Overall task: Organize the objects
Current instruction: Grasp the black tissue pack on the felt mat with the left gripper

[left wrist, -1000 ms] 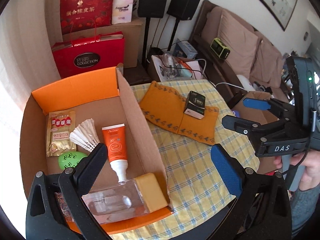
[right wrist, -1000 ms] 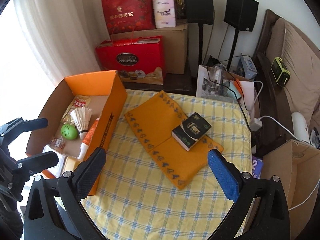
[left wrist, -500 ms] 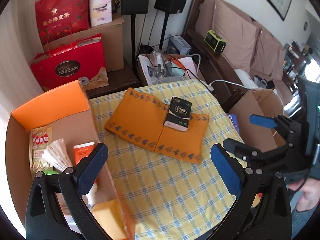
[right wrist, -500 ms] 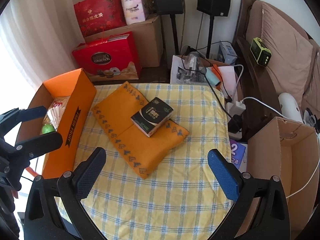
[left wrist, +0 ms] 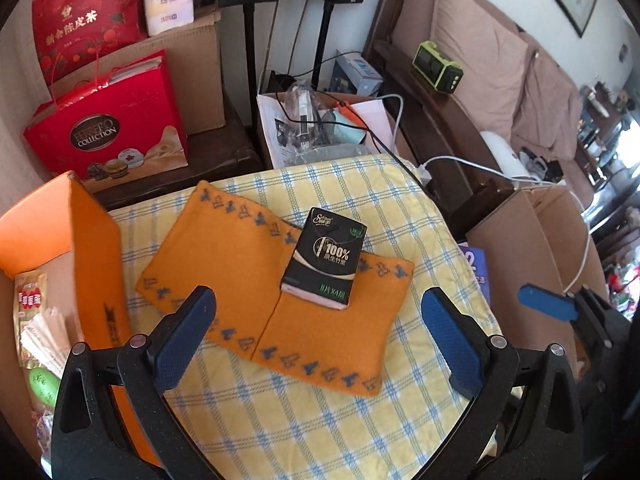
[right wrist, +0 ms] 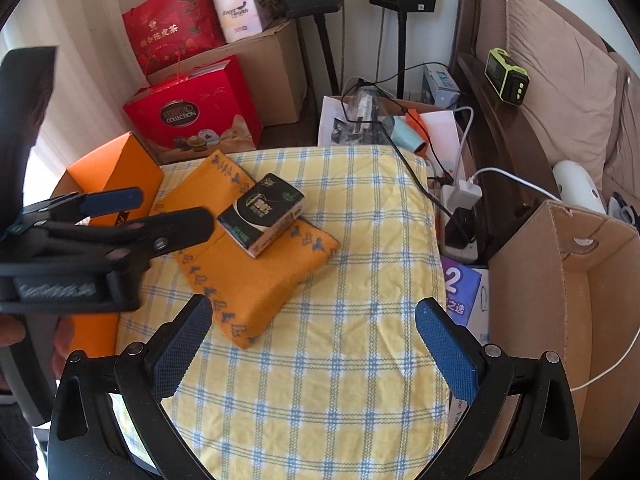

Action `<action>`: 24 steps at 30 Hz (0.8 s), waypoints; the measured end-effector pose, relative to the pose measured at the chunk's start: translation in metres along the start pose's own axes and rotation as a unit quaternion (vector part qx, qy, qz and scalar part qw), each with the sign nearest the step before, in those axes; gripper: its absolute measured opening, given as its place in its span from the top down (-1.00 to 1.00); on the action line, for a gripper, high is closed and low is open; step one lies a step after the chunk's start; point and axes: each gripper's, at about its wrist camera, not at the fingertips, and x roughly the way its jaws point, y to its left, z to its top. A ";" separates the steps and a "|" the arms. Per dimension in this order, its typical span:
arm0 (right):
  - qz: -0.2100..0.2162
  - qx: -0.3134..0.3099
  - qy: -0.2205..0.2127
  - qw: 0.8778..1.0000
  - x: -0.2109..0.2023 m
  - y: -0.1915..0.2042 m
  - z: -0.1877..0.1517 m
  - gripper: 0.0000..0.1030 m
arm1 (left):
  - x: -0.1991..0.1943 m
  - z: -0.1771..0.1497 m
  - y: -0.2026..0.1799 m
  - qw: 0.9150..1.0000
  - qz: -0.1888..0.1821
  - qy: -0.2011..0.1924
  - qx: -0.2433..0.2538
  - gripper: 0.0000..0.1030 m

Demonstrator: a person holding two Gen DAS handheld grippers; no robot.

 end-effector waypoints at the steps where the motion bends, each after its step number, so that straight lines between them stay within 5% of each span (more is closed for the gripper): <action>1: 0.002 0.001 0.002 1.000 0.002 -0.002 -0.002 -0.99 | 0.008 0.001 -0.001 1.000 0.003 0.003 0.001 -0.99; 15: 0.017 0.015 0.013 1.000 0.025 -0.018 -0.016 -0.98 | 0.071 0.009 -0.001 1.000 0.021 -0.006 0.002 -0.96; 20: 0.025 0.019 0.011 0.999 0.030 -0.020 -0.016 -0.95 | 0.083 0.010 -0.005 1.000 0.022 0.008 0.007 -0.60; 24: 0.035 0.024 0.013 0.999 0.032 -0.021 -0.017 -0.91 | 0.089 0.008 -0.007 1.000 0.027 0.010 0.011 -0.49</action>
